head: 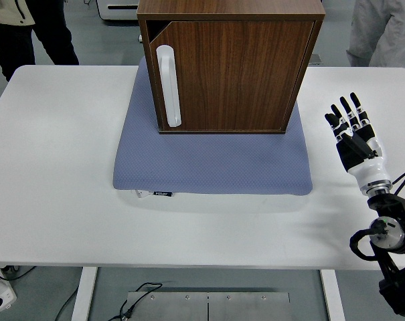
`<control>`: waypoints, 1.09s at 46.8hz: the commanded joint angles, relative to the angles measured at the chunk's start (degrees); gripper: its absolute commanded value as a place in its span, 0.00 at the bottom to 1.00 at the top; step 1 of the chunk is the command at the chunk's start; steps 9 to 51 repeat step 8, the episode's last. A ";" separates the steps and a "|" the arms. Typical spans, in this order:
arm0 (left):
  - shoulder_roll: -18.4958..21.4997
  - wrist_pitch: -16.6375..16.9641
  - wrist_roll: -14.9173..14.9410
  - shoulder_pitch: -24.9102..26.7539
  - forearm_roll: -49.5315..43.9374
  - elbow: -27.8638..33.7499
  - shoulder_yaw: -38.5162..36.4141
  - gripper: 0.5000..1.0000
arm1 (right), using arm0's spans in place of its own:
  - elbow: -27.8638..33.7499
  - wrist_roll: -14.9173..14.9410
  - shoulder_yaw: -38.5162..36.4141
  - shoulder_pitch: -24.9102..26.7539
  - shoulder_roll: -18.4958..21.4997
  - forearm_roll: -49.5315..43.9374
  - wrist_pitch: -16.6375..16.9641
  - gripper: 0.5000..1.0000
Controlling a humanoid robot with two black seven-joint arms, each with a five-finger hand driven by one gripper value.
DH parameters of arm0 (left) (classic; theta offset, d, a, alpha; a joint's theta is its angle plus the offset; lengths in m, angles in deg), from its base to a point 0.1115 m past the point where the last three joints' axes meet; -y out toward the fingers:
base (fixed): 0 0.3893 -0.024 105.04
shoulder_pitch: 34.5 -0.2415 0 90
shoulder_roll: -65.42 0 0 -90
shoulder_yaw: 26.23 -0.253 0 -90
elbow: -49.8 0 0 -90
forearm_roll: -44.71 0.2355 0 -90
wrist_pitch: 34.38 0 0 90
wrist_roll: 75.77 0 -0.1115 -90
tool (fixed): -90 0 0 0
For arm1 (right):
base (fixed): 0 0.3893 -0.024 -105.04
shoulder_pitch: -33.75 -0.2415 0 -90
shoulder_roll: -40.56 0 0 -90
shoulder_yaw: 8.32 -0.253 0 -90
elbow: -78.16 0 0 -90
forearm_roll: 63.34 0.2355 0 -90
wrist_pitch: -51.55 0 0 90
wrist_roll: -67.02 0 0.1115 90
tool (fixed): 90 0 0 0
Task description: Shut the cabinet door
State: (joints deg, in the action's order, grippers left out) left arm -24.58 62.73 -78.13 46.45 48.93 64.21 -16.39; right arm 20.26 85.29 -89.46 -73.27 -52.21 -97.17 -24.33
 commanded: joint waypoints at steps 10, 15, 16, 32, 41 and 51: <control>0.00 0.01 -0.01 0.00 0.00 0.00 0.00 1.00 | 2.26 0.63 -0.34 -2.66 0.84 2.37 -1.19 1.00; 0.00 0.01 -0.01 0.00 0.00 0.00 0.00 1.00 | 2.26 0.63 -0.34 -2.66 0.84 2.37 -1.19 1.00; 0.00 0.01 -0.01 0.00 0.00 0.00 0.00 1.00 | 2.26 0.63 -0.34 -2.66 0.84 2.37 -1.19 1.00; 0.00 0.01 -0.01 0.00 0.00 0.00 0.00 1.00 | 2.26 0.63 -0.34 -2.66 0.84 2.37 -1.19 1.00; 0.00 0.01 -0.01 0.00 0.00 0.00 0.00 1.00 | 2.26 0.63 -0.34 -2.66 0.84 2.37 -1.19 1.00; 0.00 0.01 -0.01 0.00 0.00 0.00 0.00 1.00 | 2.26 0.63 -0.34 -2.66 0.84 2.37 -1.19 1.00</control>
